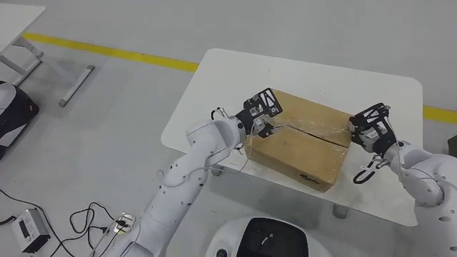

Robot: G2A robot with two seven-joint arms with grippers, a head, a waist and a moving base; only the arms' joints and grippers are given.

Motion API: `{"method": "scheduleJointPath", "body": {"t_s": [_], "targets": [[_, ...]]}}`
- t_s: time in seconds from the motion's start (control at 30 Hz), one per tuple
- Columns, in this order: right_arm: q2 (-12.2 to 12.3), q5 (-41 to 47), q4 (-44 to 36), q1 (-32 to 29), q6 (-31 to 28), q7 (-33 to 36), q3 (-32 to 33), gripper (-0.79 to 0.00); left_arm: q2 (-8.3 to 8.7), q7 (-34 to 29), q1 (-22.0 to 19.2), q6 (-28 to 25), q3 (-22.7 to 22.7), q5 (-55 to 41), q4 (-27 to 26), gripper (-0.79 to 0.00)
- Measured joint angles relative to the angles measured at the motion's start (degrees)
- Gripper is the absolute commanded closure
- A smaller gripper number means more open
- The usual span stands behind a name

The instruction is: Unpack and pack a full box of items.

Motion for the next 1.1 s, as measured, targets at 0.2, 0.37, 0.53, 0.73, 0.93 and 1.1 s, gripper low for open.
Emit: {"method": "scheduleJointPath", "body": {"t_s": [0.2, 0.37, 0.53, 0.73, 0.93, 1.1], "targets": [[0.7, 0.4, -3.1, -2.0, -0.2, 0.2, 2.7, -0.317, 0.19, -0.1, -0.4, 0.1, 0.5, -0.2, 0.4, -0.785], [1.2, -0.3, -6.5, -3.6, -1.2, -0.3, 3.9, -0.308, 0.37, -1.1, -0.5, 0.2, 0.3, -1.5, 0.4, -0.785], [1.4, -0.8, -8.6, -4.5, -3.6, -0.2, 3.3, -0.459, 0.44, -1.5, -0.6, 0.0, 0.1, -2.1, 0.3, -0.785], [1.0, -2.8, -7.5, -3.2, -4.0, 0.6, -0.2, -0.563, 0.43, -1.4, -0.6, 0.0, 0.2, -2.0, 0.3, -0.785], [0.1, -3.5, -3.1, 0.3, -2.5, 0.8, -4.4, -0.533, 0.43, -1.4, -0.6, 0.0, 0.2, -2.0, 0.3, -0.785], [-0.6, -3.2, 0.0, 2.6, -1.9, 0.6, -6.8, -0.286, 0.43, -1.4, -0.6, 0.0, 0.2, -2.0, 0.3, -0.785]]}}
